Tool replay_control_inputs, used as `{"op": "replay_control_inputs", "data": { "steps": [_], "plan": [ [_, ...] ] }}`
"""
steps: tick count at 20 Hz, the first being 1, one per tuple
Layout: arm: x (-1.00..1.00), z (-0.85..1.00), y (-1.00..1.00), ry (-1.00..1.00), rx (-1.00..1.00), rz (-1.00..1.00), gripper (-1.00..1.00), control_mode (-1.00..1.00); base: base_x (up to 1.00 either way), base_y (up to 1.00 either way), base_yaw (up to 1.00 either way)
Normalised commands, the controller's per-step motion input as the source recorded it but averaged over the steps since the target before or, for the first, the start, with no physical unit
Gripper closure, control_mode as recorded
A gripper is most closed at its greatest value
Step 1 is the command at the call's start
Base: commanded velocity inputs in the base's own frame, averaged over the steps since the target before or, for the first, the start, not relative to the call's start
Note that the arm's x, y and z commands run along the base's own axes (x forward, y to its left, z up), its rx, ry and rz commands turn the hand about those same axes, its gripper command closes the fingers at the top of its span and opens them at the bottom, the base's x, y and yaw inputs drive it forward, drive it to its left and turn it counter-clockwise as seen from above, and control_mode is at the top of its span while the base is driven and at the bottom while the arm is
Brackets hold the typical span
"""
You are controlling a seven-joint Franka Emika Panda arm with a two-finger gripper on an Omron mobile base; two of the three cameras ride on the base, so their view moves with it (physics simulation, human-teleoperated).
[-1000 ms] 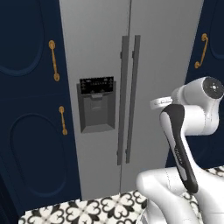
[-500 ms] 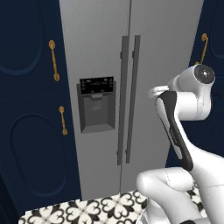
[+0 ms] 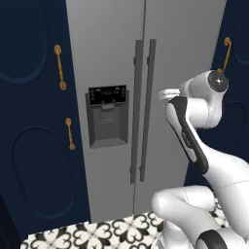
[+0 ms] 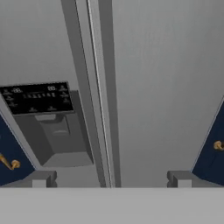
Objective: Grab a lemon wedge from the fridge and one ice cube from the ice bowl, and put them in the glass of lemonade.
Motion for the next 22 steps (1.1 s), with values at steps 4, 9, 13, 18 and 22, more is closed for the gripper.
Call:
{"op": "replay_control_inputs", "data": {
  "steps": [4,9,13,18,22],
  "plan": [
    [0.62,-0.01,0.10,0.00,0.00,0.00,-1.00,-1.00,0.00,0.00,0.00],
    [0.73,-0.04,0.00,0.00,0.00,0.00,-1.00,-1.00,0.00,0.00,0.00],
    [0.73,-0.11,0.00,0.00,0.00,0.00,-1.00,-1.00,0.00,0.00,0.00],
    [0.69,-0.15,0.00,0.00,0.00,0.00,-1.00,-1.00,0.00,0.00,0.00],
    [0.66,-0.12,-0.05,0.00,0.00,0.00,-1.00,-1.00,0.00,0.00,0.00]
  ]
}}
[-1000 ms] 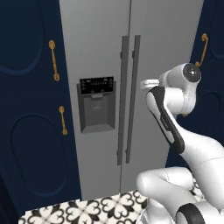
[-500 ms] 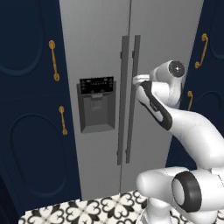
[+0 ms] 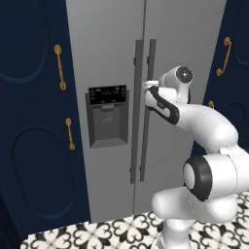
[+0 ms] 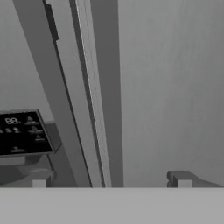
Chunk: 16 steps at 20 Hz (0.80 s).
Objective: Grab a lemon wedge from the fridge and one ice cube from the ice bowl, and put them in the glass of lemonade.
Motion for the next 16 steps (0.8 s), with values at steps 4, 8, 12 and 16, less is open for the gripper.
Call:
{"op": "replay_control_inputs", "data": {
  "steps": [4,8,12,16],
  "plan": [
    [0.68,-0.11,-0.07,0.00,0.00,0.00,-1.00,-1.00,0.00,0.00,0.00],
    [0.67,-0.16,-0.14,0.00,0.00,0.01,-1.00,-1.00,0.00,0.00,0.00],
    [0.65,-0.23,-0.13,0.00,0.00,0.02,-1.00,-1.00,0.00,0.00,0.00],
    [0.59,-0.32,-0.04,-0.03,0.00,0.02,-1.00,-1.00,0.00,0.00,0.00]
  ]
}}
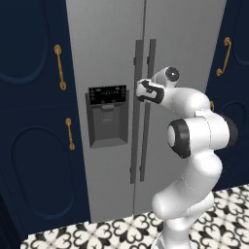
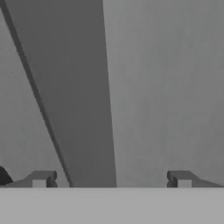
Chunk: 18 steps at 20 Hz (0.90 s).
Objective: Grab a lemon wedge from the fridge and one ice cube from the ice bowl, and put them in the glass of lemonade.
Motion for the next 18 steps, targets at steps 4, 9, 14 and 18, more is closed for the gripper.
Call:
{"op": "replay_control_inputs", "data": {
  "steps": [4,9,14,18],
  "plan": [
    [0.60,-0.31,-0.02,-0.02,0.00,0.02,-1.00,-1.00,0.00,0.00,0.00],
    [0.67,-0.30,-0.05,0.00,0.00,0.02,-1.00,-1.00,0.00,0.00,0.00],
    [0.39,-0.34,0.00,-0.06,0.00,0.01,1.00,-1.00,0.00,0.00,0.00],
    [-0.07,0.00,0.00,0.00,0.00,0.00,1.00,-1.00,0.00,0.00,0.00]
  ]
}}
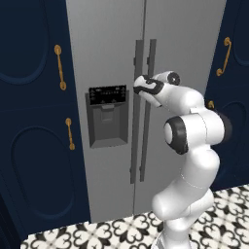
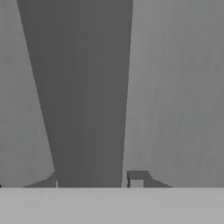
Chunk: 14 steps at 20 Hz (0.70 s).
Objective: Grab a lemon wedge from the fridge and one ice cube from the ice bowl, and put them in the glass of lemonade.
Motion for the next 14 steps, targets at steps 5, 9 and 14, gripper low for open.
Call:
{"op": "replay_control_inputs", "data": {
  "steps": [5,9,14],
  "plan": [
    [-0.96,0.10,-0.39,0.05,0.00,0.00,1.00,-1.00,0.00,0.00,0.00],
    [-1.00,0.12,-0.81,0.07,0.00,0.00,1.00,-1.00,0.00,0.00,0.00],
    [-0.88,0.05,-1.00,0.08,0.00,0.00,1.00,-1.00,0.00,0.00,0.00]
  ]
}}
